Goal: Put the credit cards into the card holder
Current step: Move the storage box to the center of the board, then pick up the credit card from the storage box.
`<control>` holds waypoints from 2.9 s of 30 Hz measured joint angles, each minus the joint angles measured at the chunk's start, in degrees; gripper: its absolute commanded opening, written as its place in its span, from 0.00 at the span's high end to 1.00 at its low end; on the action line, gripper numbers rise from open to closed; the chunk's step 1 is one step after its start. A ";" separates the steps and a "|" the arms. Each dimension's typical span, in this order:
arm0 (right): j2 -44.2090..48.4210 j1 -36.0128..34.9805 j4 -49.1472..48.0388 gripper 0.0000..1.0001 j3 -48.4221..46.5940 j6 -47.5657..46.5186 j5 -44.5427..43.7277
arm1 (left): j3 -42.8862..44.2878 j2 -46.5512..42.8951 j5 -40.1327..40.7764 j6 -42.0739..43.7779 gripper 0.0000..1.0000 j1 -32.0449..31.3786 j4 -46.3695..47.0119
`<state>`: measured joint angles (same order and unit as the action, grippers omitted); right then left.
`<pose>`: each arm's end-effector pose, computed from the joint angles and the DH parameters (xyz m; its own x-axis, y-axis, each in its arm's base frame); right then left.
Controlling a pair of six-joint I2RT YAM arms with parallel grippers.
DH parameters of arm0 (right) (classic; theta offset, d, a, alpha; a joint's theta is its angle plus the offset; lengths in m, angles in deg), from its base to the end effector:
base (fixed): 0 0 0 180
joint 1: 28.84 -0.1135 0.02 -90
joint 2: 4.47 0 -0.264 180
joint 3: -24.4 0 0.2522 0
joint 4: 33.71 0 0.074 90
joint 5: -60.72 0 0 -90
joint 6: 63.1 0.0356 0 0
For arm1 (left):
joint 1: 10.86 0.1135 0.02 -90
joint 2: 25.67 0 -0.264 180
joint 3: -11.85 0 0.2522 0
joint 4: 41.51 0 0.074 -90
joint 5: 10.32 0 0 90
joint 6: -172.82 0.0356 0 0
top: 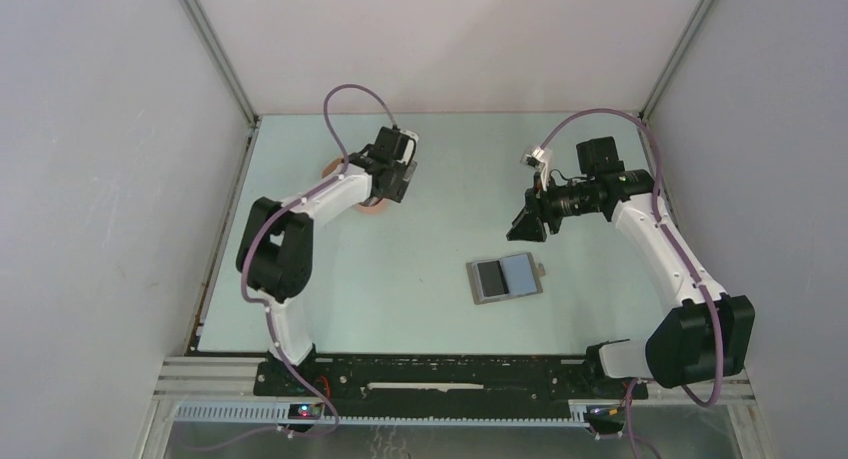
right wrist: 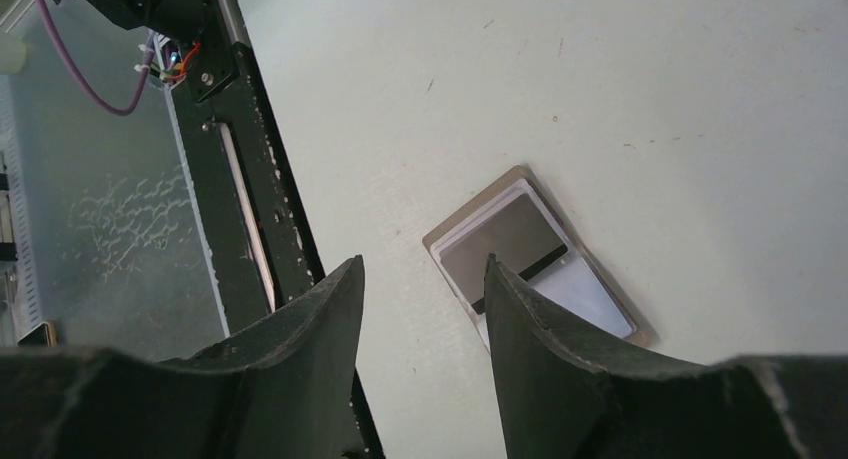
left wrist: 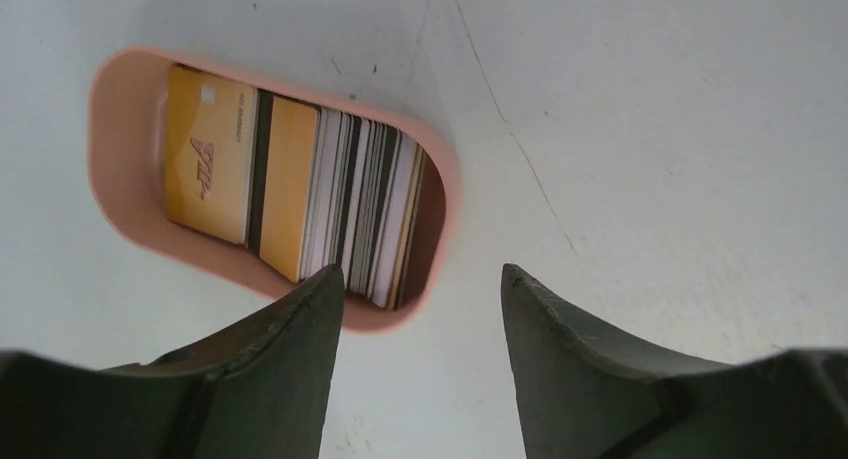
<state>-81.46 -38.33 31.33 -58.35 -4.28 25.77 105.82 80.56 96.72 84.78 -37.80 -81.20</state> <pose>0.2513 0.0716 0.3149 -0.4627 -0.3781 -0.8019 -0.8731 0.3510 0.3384 0.3674 -0.1750 0.2283 -0.6923 0.3885 -0.6081 0.2960 0.9214 0.2517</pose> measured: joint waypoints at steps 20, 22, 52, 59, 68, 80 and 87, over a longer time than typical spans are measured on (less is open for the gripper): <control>-1.16 0.15 0.76 0.45 0.04 -0.70 0.81 | 10.03 12.90 -2.78 4.04 0.75 1.25 -8.81; -1.16 0.15 0.76 0.45 0.04 -0.70 0.81 | 10.03 12.92 -2.91 4.00 0.80 1.25 -9.05; -1.36 1.70 1.01 0.46 0.04 -0.68 1.05 | 2.12 6.27 -14.51 -28.79 0.76 -18.29 -4.31; -1.73 2.82 0.96 0.46 0.48 -0.48 1.03 | -1.29 3.32 -15.78 -33.09 0.58 -20.20 1.09; -1.73 3.37 0.63 0.46 1.14 -0.42 1.16 | -12.24 -18.56 -12.13 -28.65 0.39 -19.76 9.22; -1.73 3.08 0.52 0.47 1.25 -0.44 1.46 | -14.75 -15.54 -6.45 -8.31 0.36 -2.23 4.48; -1.73 3.06 0.55 0.47 1.33 -0.44 1.46 | -4.02 -0.46 -7.65 -0.28 0.48 -1.20 -3.48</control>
<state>-83.19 -35.27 31.88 -57.02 -4.71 27.23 101.79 80.11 89.07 84.49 -39.00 -84.68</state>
